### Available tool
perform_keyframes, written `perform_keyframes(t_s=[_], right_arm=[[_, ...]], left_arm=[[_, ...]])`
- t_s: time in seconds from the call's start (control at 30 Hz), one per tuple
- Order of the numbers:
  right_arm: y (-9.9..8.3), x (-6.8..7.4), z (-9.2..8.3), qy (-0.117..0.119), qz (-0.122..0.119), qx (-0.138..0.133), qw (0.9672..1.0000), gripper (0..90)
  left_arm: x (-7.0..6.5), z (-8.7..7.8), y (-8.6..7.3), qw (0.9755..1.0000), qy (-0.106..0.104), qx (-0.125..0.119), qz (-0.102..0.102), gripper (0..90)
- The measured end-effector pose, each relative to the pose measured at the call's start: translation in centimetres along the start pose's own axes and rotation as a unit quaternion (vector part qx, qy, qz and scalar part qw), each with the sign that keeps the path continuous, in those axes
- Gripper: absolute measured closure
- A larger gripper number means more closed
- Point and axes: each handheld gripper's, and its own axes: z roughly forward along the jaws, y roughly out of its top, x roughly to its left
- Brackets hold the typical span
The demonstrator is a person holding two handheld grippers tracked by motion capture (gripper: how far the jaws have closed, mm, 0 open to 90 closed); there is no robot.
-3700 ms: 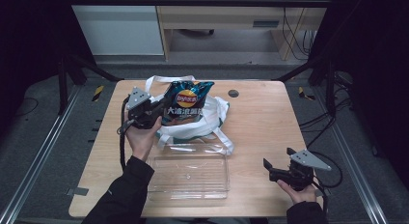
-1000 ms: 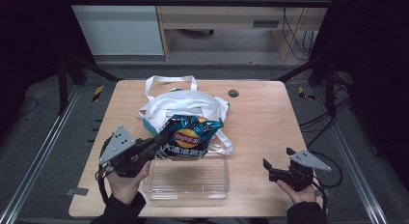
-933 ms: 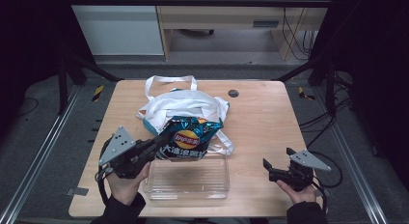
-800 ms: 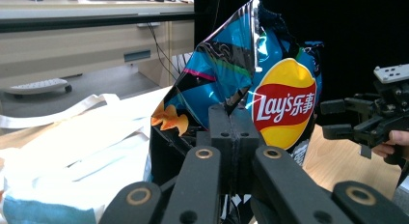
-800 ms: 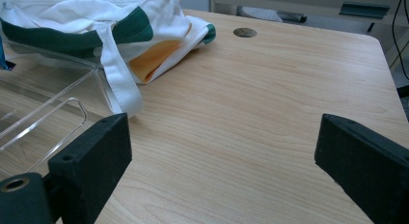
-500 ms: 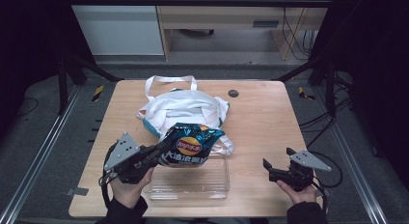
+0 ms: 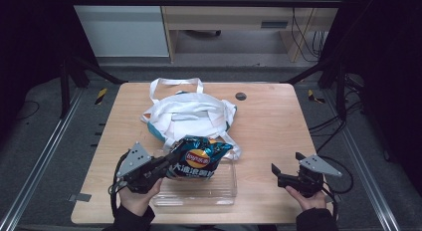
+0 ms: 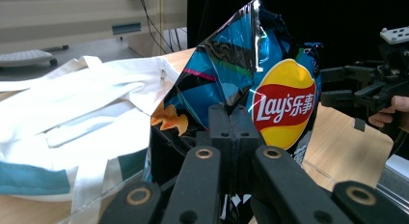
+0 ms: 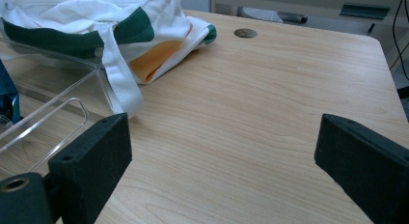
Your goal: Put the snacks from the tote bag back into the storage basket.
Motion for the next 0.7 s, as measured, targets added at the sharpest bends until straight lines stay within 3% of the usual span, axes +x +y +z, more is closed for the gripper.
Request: perform_keyframes(t_s=[0.7], right_arm=[[0.0, 0.1, 0.0, 0.001, -0.003, 0.002, 1.0, 6.3]], left_arm=[[0.3, 1.0, -1.4, 0.9997, 0.005, 0.022, -0.009, 90.0]])
